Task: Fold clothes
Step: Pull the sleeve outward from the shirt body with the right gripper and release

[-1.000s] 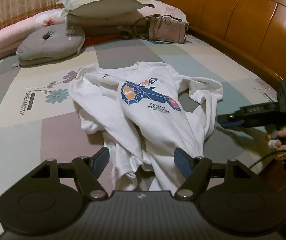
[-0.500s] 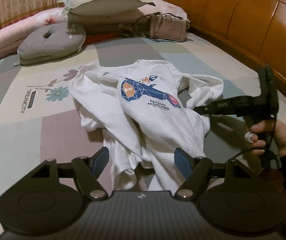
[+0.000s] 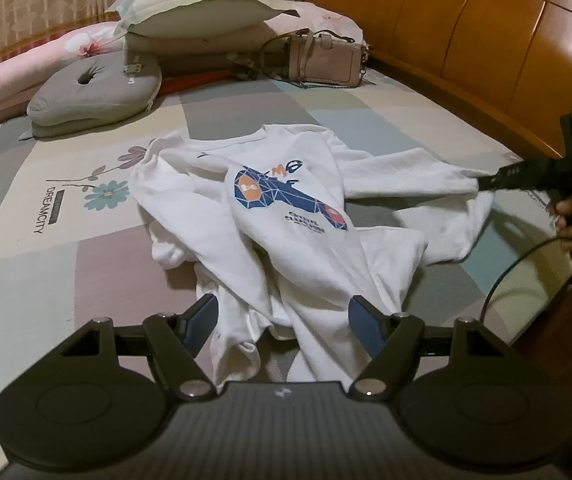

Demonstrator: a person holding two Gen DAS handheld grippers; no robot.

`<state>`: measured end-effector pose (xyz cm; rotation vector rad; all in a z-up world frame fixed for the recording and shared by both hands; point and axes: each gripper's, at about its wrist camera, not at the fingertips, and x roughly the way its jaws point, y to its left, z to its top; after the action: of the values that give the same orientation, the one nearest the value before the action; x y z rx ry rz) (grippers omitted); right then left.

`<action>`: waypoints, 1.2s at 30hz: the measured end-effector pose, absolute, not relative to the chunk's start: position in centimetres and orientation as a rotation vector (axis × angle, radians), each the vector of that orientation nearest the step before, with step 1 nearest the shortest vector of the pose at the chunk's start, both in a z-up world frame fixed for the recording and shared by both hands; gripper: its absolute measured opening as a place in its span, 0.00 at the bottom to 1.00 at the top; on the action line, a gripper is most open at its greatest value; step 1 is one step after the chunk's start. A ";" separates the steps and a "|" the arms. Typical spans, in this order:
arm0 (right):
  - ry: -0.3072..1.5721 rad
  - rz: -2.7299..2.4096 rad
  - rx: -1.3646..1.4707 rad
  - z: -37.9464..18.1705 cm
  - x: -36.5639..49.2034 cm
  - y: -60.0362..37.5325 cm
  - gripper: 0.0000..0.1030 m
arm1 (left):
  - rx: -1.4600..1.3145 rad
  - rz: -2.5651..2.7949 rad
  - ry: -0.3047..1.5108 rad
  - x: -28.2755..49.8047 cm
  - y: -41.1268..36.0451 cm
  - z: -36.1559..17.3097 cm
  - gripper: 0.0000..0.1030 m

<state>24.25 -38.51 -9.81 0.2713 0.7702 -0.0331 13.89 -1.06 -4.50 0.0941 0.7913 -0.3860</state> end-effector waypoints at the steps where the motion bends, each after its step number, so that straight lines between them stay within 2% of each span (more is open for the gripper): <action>1: 0.768 -0.060 0.267 -9.5 24.4 -39.2 0.07 | 0.093 -0.386 0.791 13.9 -1.0 -4.5 0.71; 5: 0.775 -0.089 0.300 -9.2 24.9 -40.6 0.14 | 0.089 -0.388 0.787 13.9 -1.0 -4.5 0.71; 9: 0.770 -0.065 0.365 -9.8 23.5 -40.5 0.31 | 0.091 -0.396 0.783 13.7 -1.1 -4.5 0.72; 13: 0.772 -0.017 0.479 -11.1 20.8 -40.8 0.38 | 0.094 -0.398 0.786 13.7 -1.1 -4.5 0.74; 15: 0.779 0.029 0.549 -12.0 19.3 -40.8 0.45 | 0.093 -0.403 0.787 13.8 -1.3 -4.6 0.74; 19: 0.799 0.088 0.579 -13.5 17.9 -39.0 0.50 | 0.097 -0.416 0.792 13.9 -1.8 -4.9 0.74; 20: 0.785 0.082 0.557 -13.6 17.8 -38.4 0.53 | 0.100 -0.419 0.794 13.9 -1.9 -5.0 0.74; 22: 0.760 0.079 0.513 -13.4 17.9 -37.0 0.68 | 0.102 -0.421 0.796 13.8 -2.1 -5.1 0.74; 36: 0.712 -0.094 0.174 -13.3 20.3 -32.8 0.71 | 0.096 -0.391 0.807 13.5 -1.4 -5.3 0.74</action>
<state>20.30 -32.77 -13.33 0.1743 0.7116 -0.0937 13.50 -1.37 -5.35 0.0963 0.8072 -0.3905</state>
